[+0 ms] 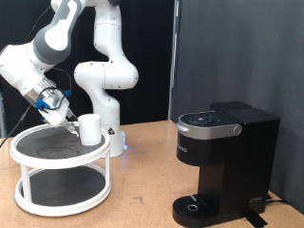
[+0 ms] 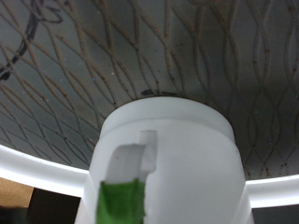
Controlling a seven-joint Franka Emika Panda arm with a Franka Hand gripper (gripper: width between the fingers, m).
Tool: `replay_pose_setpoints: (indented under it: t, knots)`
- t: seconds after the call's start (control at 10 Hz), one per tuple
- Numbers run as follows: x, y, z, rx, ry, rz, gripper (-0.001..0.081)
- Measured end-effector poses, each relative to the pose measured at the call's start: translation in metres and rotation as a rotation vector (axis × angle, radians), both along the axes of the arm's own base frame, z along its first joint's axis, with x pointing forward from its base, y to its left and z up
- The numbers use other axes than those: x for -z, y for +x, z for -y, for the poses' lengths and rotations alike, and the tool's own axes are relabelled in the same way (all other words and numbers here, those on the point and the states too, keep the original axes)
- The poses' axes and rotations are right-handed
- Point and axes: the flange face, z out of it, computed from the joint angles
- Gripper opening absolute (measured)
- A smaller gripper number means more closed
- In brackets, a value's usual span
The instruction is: Make a cup of coffee with the keurig machine
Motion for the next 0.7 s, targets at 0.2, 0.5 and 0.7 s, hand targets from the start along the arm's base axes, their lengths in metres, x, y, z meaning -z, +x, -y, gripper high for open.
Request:
replay_pose_setpoints:
  t: [0.2,0.5,0.7]
  knots:
    - [0.0019,0.0009,0.0001,0.004,0.001,-0.003,0.0468]
    - [0.005,0.0015,0.0012,0.01,-0.004,-0.008,0.0134]
    - [0.0053,0.0016,0.0013,0.01,-0.004,-0.009,0.0042]
